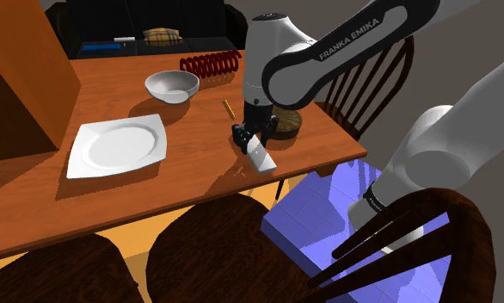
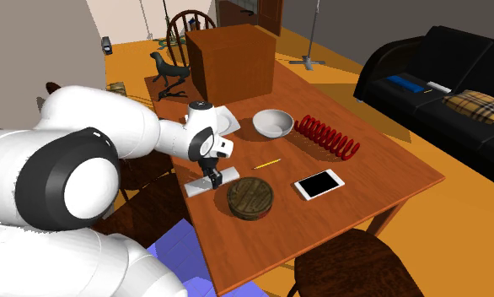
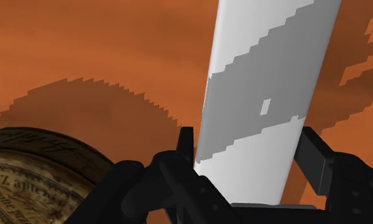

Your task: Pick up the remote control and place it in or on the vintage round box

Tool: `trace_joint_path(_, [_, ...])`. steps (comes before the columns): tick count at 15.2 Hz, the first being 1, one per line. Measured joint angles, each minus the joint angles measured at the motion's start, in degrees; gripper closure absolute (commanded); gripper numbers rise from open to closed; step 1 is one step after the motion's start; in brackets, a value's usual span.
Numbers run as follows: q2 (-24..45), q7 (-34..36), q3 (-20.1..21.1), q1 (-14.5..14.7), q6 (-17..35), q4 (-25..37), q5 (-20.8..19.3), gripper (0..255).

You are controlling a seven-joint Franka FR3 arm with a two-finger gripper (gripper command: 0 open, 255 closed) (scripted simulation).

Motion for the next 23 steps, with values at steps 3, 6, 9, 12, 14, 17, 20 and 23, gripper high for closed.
trace_joint_path(3, [-1.82,-0.32,-0.38,0.12,-2.57,0.78,0.27,255])
trace_joint_path(6, [-3.04,-0.44,-0.71,0.12,-5.14,2.16,0.28,255])
trace_joint_path(9, [-4.76,-0.70,-1.17,0.17,-8.05,3.35,0.39,255])
trace_joint_path(12, [-6.39,-0.75,-1.47,0.32,-10.75,4.45,0.53,255])
trace_joint_path(14, [-7.14,-0.85,-1.74,0.30,-12.45,5.39,0.49,255])
trace_joint_path(17, [-8.20,-0.87,-2.06,0.29,-15.08,6.99,0.43,255])
trace_joint_path(20, [-9.04,-0.94,-2.43,0.22,-17.67,8.72,0.29,255])
trace_joint_path(23, [-9.71,-1.60,-3.15,-0.08,-19.32,9.65,0.02,255])
